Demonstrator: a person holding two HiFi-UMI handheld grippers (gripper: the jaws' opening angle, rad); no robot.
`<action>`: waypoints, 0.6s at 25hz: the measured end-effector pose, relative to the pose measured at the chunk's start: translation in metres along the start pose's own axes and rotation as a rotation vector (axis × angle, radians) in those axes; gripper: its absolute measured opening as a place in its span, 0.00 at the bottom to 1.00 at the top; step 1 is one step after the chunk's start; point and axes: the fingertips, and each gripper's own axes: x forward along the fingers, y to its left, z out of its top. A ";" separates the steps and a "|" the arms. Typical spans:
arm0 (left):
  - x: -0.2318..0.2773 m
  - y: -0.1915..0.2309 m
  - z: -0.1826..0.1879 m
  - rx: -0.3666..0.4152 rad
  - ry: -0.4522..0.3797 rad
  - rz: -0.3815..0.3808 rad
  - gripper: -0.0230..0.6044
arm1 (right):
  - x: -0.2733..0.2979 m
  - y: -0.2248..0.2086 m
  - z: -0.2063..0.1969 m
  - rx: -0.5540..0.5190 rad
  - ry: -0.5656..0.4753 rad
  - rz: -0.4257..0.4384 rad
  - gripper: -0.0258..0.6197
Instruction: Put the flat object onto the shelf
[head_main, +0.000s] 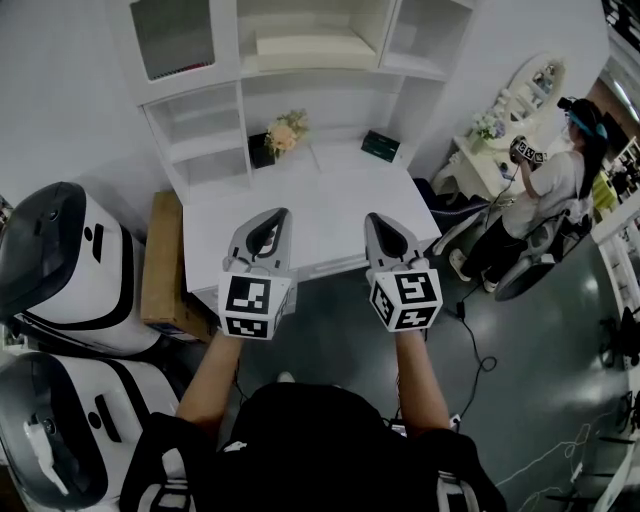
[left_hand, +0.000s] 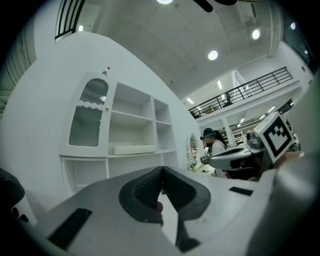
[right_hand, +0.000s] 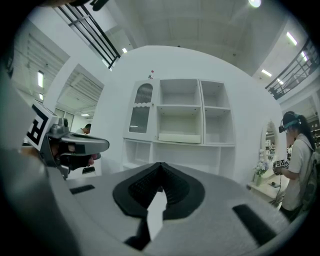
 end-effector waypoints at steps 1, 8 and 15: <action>0.000 -0.002 0.000 0.001 0.000 -0.001 0.05 | -0.001 -0.001 0.000 0.001 0.000 0.001 0.04; 0.001 -0.011 -0.001 -0.009 0.002 0.010 0.05 | -0.009 -0.006 -0.003 -0.005 0.004 0.010 0.04; 0.004 -0.021 -0.003 -0.033 0.013 0.006 0.05 | -0.014 -0.013 -0.006 -0.010 0.016 0.011 0.04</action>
